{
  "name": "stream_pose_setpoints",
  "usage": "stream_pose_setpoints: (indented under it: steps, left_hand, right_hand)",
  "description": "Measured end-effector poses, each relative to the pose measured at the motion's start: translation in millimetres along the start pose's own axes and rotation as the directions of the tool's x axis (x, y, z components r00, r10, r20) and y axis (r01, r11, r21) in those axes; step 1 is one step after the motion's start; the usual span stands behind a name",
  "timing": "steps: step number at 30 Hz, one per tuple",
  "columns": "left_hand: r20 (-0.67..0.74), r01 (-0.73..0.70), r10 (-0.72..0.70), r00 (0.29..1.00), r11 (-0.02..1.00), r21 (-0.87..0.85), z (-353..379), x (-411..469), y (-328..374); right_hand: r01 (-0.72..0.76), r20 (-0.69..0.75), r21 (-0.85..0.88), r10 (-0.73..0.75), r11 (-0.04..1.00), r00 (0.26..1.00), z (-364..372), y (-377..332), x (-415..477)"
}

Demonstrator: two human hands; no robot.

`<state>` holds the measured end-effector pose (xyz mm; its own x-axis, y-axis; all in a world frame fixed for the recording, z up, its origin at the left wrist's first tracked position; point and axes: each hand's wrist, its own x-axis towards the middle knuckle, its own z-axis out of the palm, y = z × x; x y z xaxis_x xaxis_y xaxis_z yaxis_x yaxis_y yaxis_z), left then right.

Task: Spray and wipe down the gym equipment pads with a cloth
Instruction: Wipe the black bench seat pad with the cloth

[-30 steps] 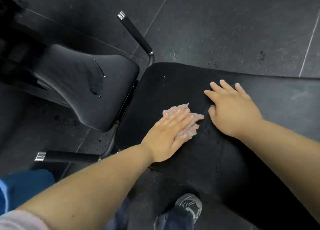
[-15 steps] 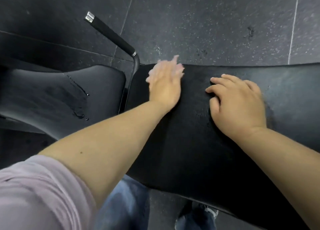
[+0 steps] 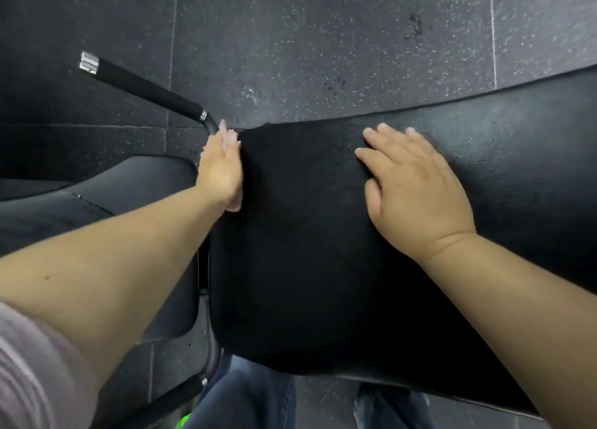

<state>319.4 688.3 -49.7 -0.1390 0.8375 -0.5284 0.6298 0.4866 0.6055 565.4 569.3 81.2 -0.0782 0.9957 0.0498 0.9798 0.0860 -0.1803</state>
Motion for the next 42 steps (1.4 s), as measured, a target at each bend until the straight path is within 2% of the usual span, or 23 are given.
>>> stream_pose_setpoints:
  steps: [2,4,6,7,9,11,12,14,16,19,20,22,23,25,29,31,32,33,35,36,38,40,42]
  left_hand:
    - [-0.016,-0.213,0.219,0.976,0.962,0.171,20,-28,34]
    - [0.100,-0.566,0.562,0.821,0.776,0.278,41,-85,50]
    - [0.306,-0.714,0.679,0.668,0.700,0.005,48,-149,42]
    - [0.352,-0.691,0.699,0.622,0.702,-0.172,40,-177,34]
    - [0.349,-0.493,0.601,0.719,0.795,-0.352,16,-198,15]
    - [0.206,-0.354,0.423,0.882,0.886,-0.300,-7,-203,0]
    - [0.104,-0.280,0.310,0.945,0.931,-0.233,-19,-202,-13]
    - [0.005,-0.089,0.090,0.996,0.988,-0.130,-42,-196,-42]
    - [0.075,-0.022,0.023,0.997,1.000,-0.013,-60,-191,-71]
    - [0.334,-0.041,0.003,0.943,0.994,0.105,-61,-182,-98]
    - [0.383,-0.048,-0.006,0.924,0.990,0.131,-58,-179,-100]
    - [0.361,-0.004,-0.026,0.932,0.997,0.083,-53,-169,-111]
    - [0.324,0.079,-0.069,0.944,0.997,-0.017,-52,-166,-112]
    - [0.289,0.261,-0.190,0.938,0.938,-0.230,-55,-159,-116]
    - [0.331,0.349,-0.257,0.908,0.902,-0.255,-67,-153,-113]
    - [0.329,0.343,-0.256,0.909,0.908,-0.241,-68,-152,-108]
    - [0.323,0.334,-0.254,0.912,0.916,-0.224,-68,-151,-105]
    - [0.311,0.326,-0.251,0.917,0.919,-0.220,-67,-150,-103]
    - [0.244,0.275,-0.228,0.943,0.945,-0.179,-64,-148,-98]
    - [0.206,0.222,-0.197,0.959,0.969,-0.108,-62,-148,-94]
    - [0.170,0.115,-0.122,0.978,0.992,0.049,-58,-148,-86]
    - [0.159,0.047,-0.064,0.985,0.993,0.109,-54,-142,-78]
    - [0.140,0.006,-0.026,0.990,0.990,0.144,-53,-138,-75]
  right_hand:
    - [-0.013,-0.041,0.013,0.014,1.000,0.999,-1,1,-1]
    - [-0.015,-0.052,0.033,0.017,0.999,0.999,-3,1,0]
    - [-0.066,-0.013,0.108,0.067,0.992,0.998,-10,2,0]
    - [-0.105,-0.008,0.145,0.107,0.984,0.994,-16,0,-2]
    - [-0.134,-0.038,0.188,0.143,0.973,0.989,-28,-12,-7]
    - [-0.015,0.011,0.177,0.014,0.984,1.000,-27,-39,-19]
    - [0.072,0.090,0.157,-0.086,0.985,0.992,-20,-57,-29]
    - [0.269,0.328,0.067,-0.276,0.961,0.904,6,-86,-55]
    - [0.438,0.508,-0.061,-0.350,0.897,0.787,27,-92,-69]
    - [0.483,0.444,-0.223,-0.354,0.847,0.824,36,-65,-33]
    - [0.423,0.375,-0.290,-0.305,0.858,0.876,30,-57,-11]
    - [0.182,0.309,-0.356,-0.068,0.916,0.949,20,-57,33]
    - [0.072,0.287,-0.379,0.044,0.923,0.957,22,-63,48]
    - [0.021,0.320,-0.378,0.109,0.926,0.941,48,-92,67]
    - [0.222,0.525,-0.359,-0.001,0.907,0.851,81,-161,28]
    - [0.419,0.660,-0.155,-0.222,0.895,0.718,74,-163,-23]
    - [0.485,0.681,-0.019,-0.344,0.875,0.647,66,-152,-48]
    - [0.521,0.650,0.064,-0.432,0.851,0.625,53,-136,-59]
    - [0.557,0.567,-0.014,-0.452,0.830,0.689,41,-89,-48]
    - [0.515,0.506,-0.130,-0.390,0.847,0.769,36,-65,-30]
    - [0.277,0.388,-0.270,-0.159,0.922,0.908,21,-45,13]
    - [0.043,0.313,-0.349,0.073,0.936,0.947,27,-58,38]
    - [-0.033,0.284,-0.406,0.160,0.913,0.945,52,-94,27]
